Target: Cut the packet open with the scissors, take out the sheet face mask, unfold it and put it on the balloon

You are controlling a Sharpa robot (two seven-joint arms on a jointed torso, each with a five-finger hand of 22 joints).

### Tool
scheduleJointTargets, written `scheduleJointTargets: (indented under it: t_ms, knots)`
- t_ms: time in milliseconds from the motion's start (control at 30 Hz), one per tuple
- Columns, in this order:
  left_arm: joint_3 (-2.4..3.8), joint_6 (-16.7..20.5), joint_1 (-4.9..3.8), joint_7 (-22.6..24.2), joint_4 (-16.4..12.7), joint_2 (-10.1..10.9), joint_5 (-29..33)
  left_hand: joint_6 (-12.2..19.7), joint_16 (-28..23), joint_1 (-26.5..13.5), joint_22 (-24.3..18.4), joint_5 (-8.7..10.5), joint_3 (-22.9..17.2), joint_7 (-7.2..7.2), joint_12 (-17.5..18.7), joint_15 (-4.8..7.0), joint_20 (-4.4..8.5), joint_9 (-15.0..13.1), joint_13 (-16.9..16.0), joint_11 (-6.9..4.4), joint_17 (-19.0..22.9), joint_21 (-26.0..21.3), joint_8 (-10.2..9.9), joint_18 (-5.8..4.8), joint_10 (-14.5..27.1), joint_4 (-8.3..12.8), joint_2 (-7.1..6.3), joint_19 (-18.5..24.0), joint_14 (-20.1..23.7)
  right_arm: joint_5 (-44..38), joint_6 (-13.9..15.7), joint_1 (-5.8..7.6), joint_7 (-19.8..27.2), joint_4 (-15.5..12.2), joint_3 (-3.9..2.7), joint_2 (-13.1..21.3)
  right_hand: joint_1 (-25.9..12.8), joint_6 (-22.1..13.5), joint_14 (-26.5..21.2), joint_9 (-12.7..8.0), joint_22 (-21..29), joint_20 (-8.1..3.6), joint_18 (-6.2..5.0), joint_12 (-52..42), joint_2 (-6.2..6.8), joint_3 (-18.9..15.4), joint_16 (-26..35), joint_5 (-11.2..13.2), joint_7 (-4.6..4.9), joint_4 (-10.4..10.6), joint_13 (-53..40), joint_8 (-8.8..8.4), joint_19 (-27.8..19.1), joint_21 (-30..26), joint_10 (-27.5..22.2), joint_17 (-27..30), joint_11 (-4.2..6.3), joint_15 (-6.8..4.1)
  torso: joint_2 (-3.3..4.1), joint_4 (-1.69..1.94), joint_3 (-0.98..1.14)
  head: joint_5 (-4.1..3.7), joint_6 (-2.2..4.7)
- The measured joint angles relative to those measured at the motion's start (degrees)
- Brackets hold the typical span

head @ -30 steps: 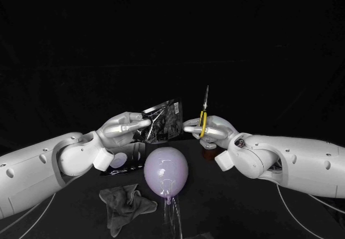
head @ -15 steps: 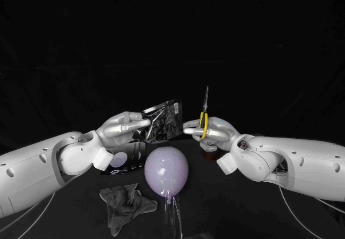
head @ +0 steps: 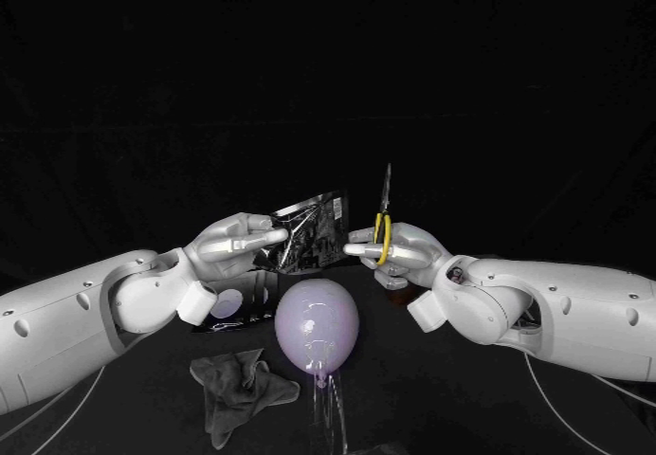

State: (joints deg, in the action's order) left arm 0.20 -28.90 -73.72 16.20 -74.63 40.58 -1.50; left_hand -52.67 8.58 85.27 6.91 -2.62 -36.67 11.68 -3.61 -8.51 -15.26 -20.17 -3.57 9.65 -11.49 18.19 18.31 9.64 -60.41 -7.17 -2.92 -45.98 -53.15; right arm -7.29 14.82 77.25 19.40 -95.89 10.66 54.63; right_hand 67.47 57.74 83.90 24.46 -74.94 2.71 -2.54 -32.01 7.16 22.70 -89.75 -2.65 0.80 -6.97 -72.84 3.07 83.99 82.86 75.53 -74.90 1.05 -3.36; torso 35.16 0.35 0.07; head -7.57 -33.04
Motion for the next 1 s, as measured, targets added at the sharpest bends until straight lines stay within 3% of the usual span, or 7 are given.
scheduleJointTargets:
  t_ms: [267,433,567,633,700,767,1000]
  knots:
    - [-0.01,-0.1,0.00,-0.1,-0.1,-0.1,-0.3,0.1,0.0,-0.2,0.0,0.00,0.0,-0.09,0.0,0.00,0.00,-0.1,0.0,0.00,0.0,0.0,0.0,-0.01,0.0,0.0,0.20,0.0,0.0,-0.1,-0.3,0.00,0.0,0.0,0.00,-1.0,0.6,0.0,0.1,2.8,0.0,0.61,0.04,0.0,-1.38,-1.4,0.0,0.0,0.00,-0.1,0.0,1.02,0.0,0.0,0.0,0.0,0.00,0.71,0.00,0.00,0.00,0.07,-0.07]
    - [-0.01,-0.1,-0.01,-0.3,-0.1,-0.3,-0.4,0.1,0.0,-0.3,0.0,0.00,0.0,-0.10,0.0,-0.01,0.12,-0.2,0.0,0.00,0.0,0.0,0.0,-0.05,0.0,0.0,0.27,-0.1,0.0,-0.2,-0.4,0.00,0.0,-0.2,0.00,-1.3,0.8,-0.5,0.0,7.4,0.0,1.22,0.05,0.0,-2.53,-2.5,-0.1,0.0,0.05,0.3,0.0,3.74,0.0,0.0,0.0,0.0,0.00,1.22,0.01,0.00,0.00,0.18,-0.15]
    - [-0.01,0.2,-0.01,-0.4,-0.1,-0.3,-0.6,0.2,0.0,-0.3,0.0,0.00,0.0,-0.18,0.0,-0.01,0.21,-0.2,0.0,0.01,0.0,0.0,0.0,-0.36,0.0,0.0,0.26,-0.2,0.0,-0.6,-0.4,0.00,0.0,-0.5,0.00,-1.3,0.2,-1.0,0.1,7.8,0.0,1.62,0.06,0.0,-4.68,-2.8,-0.1,0.0,0.03,1.1,0.0,5.99,0.0,0.0,0.0,-0.1,0.00,1.75,0.00,-0.01,-0.01,0.23,-0.17]
    - [-0.01,0.4,-0.01,-0.6,-0.1,-0.3,-0.7,0.2,0.0,-0.3,0.0,0.00,0.0,-0.19,0.0,-0.01,0.21,-0.2,0.0,0.01,0.0,0.0,0.0,-0.37,0.0,0.0,0.26,-0.2,0.0,-0.9,-0.4,0.00,-0.1,-0.5,0.00,-1.3,0.1,-0.4,0.0,8.1,0.0,1.63,0.07,0.0,-6.62,-2.0,-0.1,0.0,0.69,1.9,0.0,7.65,0.0,0.0,0.0,-0.1,0.00,2.04,-0.01,-0.04,0.01,0.27,-0.18]
    - [-0.02,0.6,-0.01,-0.7,-0.1,-0.3,-0.7,0.2,0.0,-0.3,0.0,0.00,0.0,-0.19,0.0,-0.01,0.21,-0.2,0.0,0.00,0.0,0.0,0.0,-0.23,0.0,0.0,0.26,-0.2,0.0,-1.2,-0.4,0.00,-0.2,-0.5,0.00,-1.3,0.3,-0.2,0.0,8.1,0.0,1.63,0.07,0.0,-6.95,-1.7,-0.1,0.0,1.49,2.1,0.0,8.10,0.0,0.0,0.0,-0.1,0.00,2.06,-0.02,-0.04,0.01,0.28,-0.18]
    - [-0.03,0.9,-0.02,-0.9,-0.2,-0.3,-0.8,0.2,0.0,-0.3,0.0,0.00,0.0,-0.19,0.0,-0.01,0.21,-0.2,0.0,0.01,0.0,0.0,0.0,0.11,0.0,0.0,0.26,-0.2,0.0,-1.5,-0.3,0.00,-0.2,-0.5,-0.01,-1.3,0.6,0.6,0.1,8.4,0.0,1.63,0.08,0.0,-7.58,-0.5,0.0,0.0,2.98,2.0,0.0,9.70,0.0,0.0,0.0,0.0,-0.01,1.86,-0.03,-0.04,0.01,0.29,-0.14]
    - [-0.04,2.2,-0.04,-1.5,-0.5,-0.4,-0.9,0.4,0.0,-0.5,0.0,0.00,0.0,0.00,0.0,-0.14,0.21,-0.2,0.0,0.01,0.1,0.1,0.0,0.21,0.0,0.0,0.11,-0.2,-0.1,-2.3,0.3,0.00,-0.3,-0.8,-0.01,-1.4,-0.2,1.2,0.0,8.6,0.0,1.62,0.10,0.0,-8.34,1.1,0.0,0.0,3.91,1.6,0.0,10.66,0.0,-0.3,0.0,0.0,-0.18,0.78,-0.03,-0.01,0.01,0.26,-0.03]
